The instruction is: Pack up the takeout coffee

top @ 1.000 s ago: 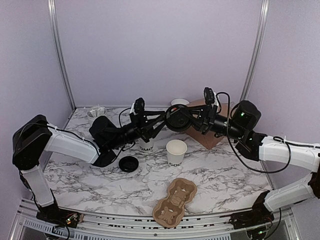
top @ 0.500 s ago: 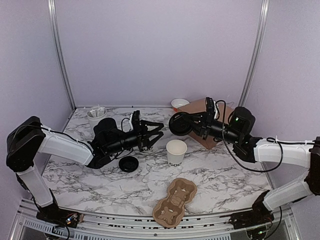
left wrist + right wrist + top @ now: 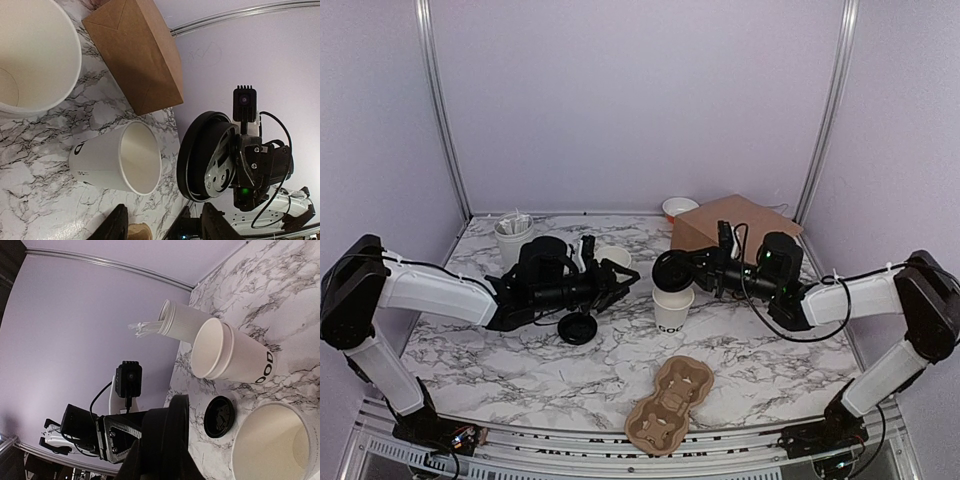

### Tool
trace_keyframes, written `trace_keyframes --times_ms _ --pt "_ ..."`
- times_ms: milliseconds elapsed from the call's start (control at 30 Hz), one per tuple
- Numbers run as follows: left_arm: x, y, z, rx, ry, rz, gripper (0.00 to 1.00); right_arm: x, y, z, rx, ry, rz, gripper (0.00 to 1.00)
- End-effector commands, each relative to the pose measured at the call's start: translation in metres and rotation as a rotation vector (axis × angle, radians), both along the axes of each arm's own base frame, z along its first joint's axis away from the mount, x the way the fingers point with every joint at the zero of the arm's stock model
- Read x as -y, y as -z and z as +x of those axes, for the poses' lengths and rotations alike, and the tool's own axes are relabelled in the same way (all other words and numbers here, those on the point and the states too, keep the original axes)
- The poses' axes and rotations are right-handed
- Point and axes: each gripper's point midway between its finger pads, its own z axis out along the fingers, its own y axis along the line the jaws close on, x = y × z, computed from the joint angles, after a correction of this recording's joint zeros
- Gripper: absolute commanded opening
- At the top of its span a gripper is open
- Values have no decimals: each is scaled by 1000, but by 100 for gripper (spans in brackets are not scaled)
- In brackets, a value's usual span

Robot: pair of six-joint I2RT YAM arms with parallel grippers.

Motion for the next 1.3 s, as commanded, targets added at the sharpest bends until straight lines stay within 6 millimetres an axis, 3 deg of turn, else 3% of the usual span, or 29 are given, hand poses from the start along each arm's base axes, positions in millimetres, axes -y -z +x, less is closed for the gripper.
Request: trace_keyframes --times_ms 0,267,700,1267 --pt "3 12 -1 37 13 144 52 -1 0 4 31 -7 31 7" --pt "15 32 0 43 39 254 53 -7 19 8 2 -27 26 7" --pt "25 45 8 53 44 351 53 -7 42 14 -35 -10 -32 7" --pt "26 58 13 46 35 414 53 1 51 16 -49 17 -54 8"
